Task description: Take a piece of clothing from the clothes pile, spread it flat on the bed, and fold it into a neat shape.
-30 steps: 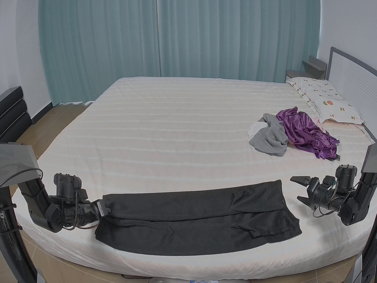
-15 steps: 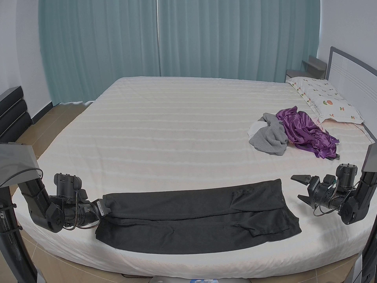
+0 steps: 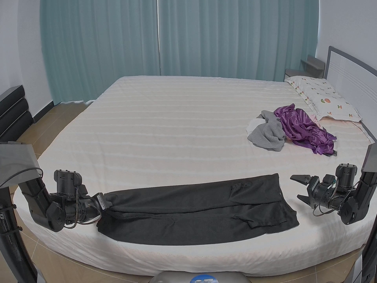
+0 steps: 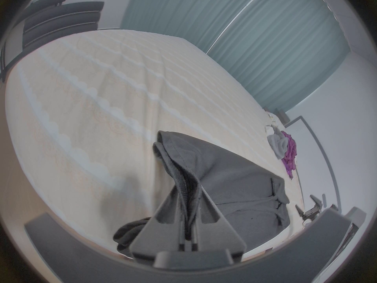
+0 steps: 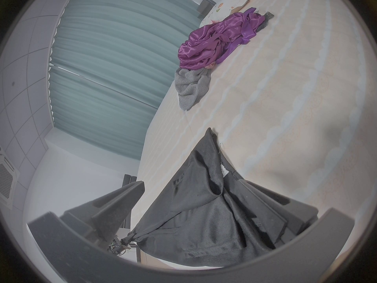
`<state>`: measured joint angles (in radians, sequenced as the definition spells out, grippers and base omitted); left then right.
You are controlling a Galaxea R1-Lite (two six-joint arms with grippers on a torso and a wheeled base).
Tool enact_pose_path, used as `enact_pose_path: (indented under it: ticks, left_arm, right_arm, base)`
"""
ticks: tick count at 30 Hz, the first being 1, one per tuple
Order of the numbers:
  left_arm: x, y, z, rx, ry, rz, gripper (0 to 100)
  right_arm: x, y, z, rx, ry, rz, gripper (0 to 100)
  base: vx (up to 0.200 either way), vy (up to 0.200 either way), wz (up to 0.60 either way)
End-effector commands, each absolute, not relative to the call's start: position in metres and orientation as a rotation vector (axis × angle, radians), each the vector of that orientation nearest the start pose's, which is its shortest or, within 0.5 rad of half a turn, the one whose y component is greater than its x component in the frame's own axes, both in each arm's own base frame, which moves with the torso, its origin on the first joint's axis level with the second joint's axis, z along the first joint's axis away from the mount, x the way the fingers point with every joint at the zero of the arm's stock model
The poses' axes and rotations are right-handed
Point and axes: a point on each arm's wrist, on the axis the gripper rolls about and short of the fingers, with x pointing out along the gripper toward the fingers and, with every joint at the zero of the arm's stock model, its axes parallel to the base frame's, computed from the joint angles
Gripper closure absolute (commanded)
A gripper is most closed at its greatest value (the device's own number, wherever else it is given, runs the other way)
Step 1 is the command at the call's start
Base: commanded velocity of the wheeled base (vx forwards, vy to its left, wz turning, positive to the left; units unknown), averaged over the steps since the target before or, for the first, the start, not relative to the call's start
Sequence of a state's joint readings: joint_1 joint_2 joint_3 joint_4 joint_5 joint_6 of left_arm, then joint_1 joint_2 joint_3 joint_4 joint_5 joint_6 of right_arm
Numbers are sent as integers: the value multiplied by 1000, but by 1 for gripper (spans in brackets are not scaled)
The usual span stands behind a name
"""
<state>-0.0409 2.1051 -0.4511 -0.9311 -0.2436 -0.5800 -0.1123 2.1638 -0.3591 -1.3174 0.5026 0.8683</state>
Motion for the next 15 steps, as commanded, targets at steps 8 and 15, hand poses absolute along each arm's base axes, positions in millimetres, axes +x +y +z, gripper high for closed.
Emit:
enact_pose_path:
  ticks: [8,15]
  left_arm:
    - [292,-38,28,-633,720,-80,100]
    - [285,-60,60,-590,646,-114,100]
  right_arm:
    - [286,-21,16,989,608,160,0]
    - [285,-21,16,989,613,162,0]
  base:
    - [0,-200,0]
    - [0,-200,0]
